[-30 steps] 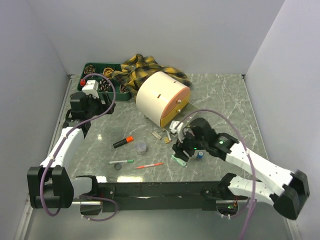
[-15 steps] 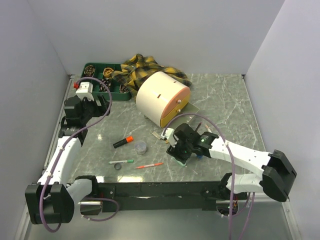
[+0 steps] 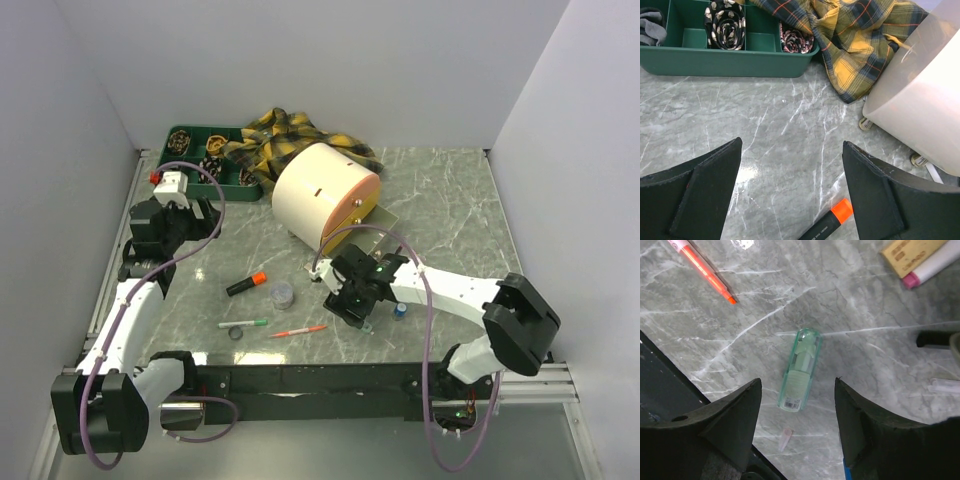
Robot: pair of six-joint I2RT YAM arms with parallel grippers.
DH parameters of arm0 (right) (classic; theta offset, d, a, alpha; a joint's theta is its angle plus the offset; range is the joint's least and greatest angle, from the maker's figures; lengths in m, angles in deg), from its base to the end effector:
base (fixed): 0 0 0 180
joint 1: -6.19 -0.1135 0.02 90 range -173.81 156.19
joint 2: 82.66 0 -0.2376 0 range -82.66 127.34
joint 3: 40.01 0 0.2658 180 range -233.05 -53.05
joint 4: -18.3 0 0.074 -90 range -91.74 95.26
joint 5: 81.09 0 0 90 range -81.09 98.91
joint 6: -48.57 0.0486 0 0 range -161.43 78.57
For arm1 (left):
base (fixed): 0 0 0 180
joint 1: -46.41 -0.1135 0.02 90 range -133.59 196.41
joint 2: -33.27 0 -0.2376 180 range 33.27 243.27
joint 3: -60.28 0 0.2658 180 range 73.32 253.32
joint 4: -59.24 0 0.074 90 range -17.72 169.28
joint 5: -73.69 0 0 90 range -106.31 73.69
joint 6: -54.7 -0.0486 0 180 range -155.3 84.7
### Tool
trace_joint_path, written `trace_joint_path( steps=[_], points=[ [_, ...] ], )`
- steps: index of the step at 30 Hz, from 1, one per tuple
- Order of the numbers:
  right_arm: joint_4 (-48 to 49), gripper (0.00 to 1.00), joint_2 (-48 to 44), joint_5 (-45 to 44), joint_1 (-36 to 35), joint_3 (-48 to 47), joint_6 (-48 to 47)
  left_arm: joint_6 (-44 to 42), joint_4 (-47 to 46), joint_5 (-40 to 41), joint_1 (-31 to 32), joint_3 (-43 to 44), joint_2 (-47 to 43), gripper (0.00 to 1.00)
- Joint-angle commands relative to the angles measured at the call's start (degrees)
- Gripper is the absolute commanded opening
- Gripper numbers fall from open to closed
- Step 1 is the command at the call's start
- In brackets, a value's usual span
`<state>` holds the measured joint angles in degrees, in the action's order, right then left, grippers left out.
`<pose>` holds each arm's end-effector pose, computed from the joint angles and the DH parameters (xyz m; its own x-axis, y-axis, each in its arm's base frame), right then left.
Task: Sort the stationery into containers
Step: Pick up the stationery from the center of the board.
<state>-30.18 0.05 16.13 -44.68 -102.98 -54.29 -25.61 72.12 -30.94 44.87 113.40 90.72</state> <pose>0.1754 0.2252 0.1459 -0.3935 -0.8336 -0.3877 -0.9094 0.4148 0.0312 0.2730 -0.0049 0.2579 -0.3278 -0.1717 -0.9290 0.1623 0.9585 -0.2344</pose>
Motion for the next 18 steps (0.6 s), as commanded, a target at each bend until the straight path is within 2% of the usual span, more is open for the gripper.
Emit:
trace_joint_path(
  steps=[1,6,18],
  points=[
    [-1.2,0.67,2.0,1.4,0.2,-3.0,0.4,-1.7,-2.6,0.6,-0.6,-0.3,-1.1,0.88],
    [-2.0,0.66,4.5,2.3,0.4,-3.9,0.1,-1.4,-2.6,1.2,-1.0,-0.3,-1.5,0.88],
    [-1.7,0.54,9.0,0.7,0.4,-3.2,-2.2,-1.0,-2.6,1.7,-1.7,-0.4,-2.2,0.89]
  ],
)
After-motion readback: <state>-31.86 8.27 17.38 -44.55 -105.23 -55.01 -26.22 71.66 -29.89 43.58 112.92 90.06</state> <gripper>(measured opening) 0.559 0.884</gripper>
